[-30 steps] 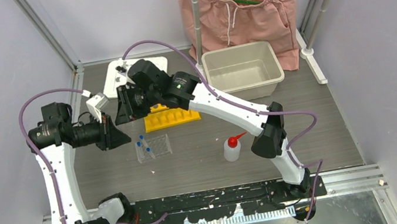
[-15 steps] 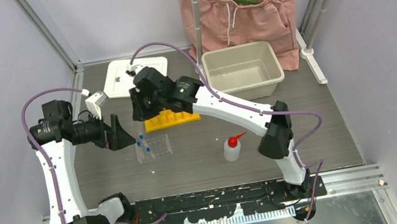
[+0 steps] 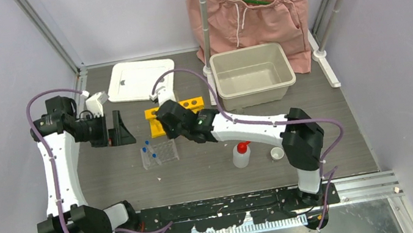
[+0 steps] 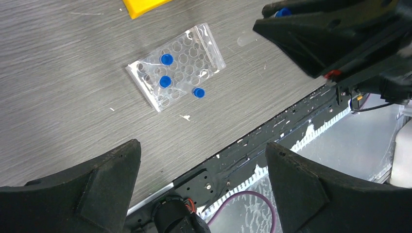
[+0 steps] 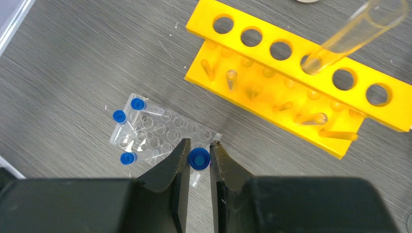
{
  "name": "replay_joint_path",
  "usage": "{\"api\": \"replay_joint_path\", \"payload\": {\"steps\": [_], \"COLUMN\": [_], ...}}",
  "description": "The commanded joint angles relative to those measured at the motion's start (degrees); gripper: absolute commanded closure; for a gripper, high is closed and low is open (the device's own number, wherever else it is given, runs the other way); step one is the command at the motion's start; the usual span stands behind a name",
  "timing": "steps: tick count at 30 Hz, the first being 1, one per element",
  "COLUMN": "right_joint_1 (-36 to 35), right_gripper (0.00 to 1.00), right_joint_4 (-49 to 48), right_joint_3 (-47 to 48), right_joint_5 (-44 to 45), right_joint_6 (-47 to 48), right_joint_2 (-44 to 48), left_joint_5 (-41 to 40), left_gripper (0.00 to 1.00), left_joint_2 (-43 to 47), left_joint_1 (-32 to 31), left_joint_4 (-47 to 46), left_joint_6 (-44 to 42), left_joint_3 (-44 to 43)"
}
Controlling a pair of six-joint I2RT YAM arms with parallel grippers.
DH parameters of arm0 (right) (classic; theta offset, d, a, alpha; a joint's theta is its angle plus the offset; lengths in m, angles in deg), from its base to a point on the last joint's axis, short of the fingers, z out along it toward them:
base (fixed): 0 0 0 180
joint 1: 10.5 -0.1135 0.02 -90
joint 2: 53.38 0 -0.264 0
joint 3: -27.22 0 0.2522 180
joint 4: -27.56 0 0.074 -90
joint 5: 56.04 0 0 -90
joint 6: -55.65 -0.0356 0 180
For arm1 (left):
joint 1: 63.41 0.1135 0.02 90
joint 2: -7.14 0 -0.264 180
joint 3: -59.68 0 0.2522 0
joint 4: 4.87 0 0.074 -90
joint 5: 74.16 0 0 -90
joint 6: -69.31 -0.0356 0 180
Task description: Organize the chemistry lab equipment
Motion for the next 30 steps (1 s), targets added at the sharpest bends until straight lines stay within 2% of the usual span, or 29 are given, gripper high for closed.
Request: {"api": "replay_joint_path", "payload": {"steps": [1, 15, 30], "right_joint_1": [-3.65, -6.52, -6.53], "right_gripper": [0.99, 0.99, 0.99], "right_joint_4": [-12.84, -20.03, -22.42], "right_joint_3": [-1.56, -2.54, -4.89], "right_joint_5": [5.76, 8.11, 10.21], "right_joint_6": [5.66, 7.61, 7.09], "right_joint_2": [-0.63, -7.7, -9.33], "left_joint_5": [-1.94, -3.35, -3.31], "left_gripper": [0.0, 0.0, 0.0], "left_joint_2": [0.48, -0.66, -0.75], "left_joint_1": [0.1, 0.15, 0.09], "left_joint_4": [-1.29, -0.09, 0.59], "left_joint_6": [2.37, 3.38, 2.64], "left_joint_3": [-2.92, -3.8, -3.92]}}
